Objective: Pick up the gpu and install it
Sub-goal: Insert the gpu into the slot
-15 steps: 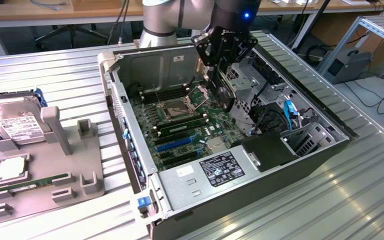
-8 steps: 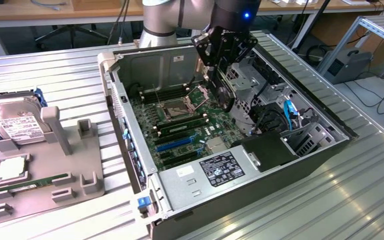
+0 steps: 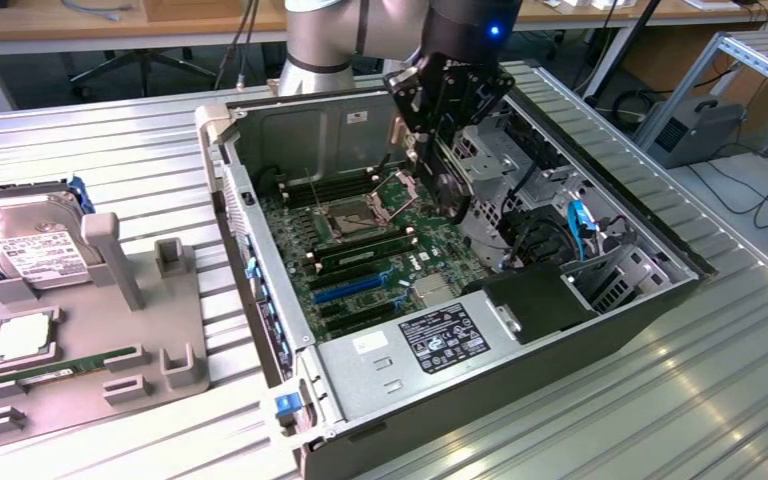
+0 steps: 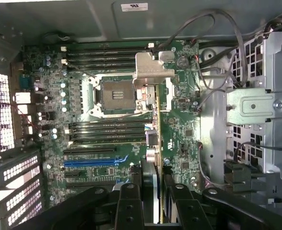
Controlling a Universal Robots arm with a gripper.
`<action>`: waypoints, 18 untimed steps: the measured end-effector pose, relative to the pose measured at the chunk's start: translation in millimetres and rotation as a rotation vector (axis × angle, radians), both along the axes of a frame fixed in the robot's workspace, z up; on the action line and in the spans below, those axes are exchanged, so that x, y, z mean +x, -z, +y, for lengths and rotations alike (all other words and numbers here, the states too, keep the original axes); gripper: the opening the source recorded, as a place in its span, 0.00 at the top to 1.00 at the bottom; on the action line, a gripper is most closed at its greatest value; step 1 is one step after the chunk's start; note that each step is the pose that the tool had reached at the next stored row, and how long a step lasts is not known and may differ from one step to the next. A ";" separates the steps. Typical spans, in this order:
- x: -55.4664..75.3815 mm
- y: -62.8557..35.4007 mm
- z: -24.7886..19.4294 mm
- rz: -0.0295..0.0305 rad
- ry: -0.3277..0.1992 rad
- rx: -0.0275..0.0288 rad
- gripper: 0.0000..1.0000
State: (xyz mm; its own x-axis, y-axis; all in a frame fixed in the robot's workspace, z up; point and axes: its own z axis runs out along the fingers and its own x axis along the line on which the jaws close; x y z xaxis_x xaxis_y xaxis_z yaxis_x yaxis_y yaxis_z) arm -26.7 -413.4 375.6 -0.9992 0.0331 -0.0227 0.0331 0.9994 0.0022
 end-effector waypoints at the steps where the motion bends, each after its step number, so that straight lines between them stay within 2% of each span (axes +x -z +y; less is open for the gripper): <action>1: 0.0 0.0 0.0 0.0000 -0.011 0.0001 0.73; 18: 0.0 0.1 0.0 0.0000 -0.260 0.0000 0.73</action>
State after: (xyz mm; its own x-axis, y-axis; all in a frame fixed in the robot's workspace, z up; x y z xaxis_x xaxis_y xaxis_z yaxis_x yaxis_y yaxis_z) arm -26.7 -413.4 375.4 -0.9741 -0.2250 -0.0227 -0.2251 0.9743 0.0023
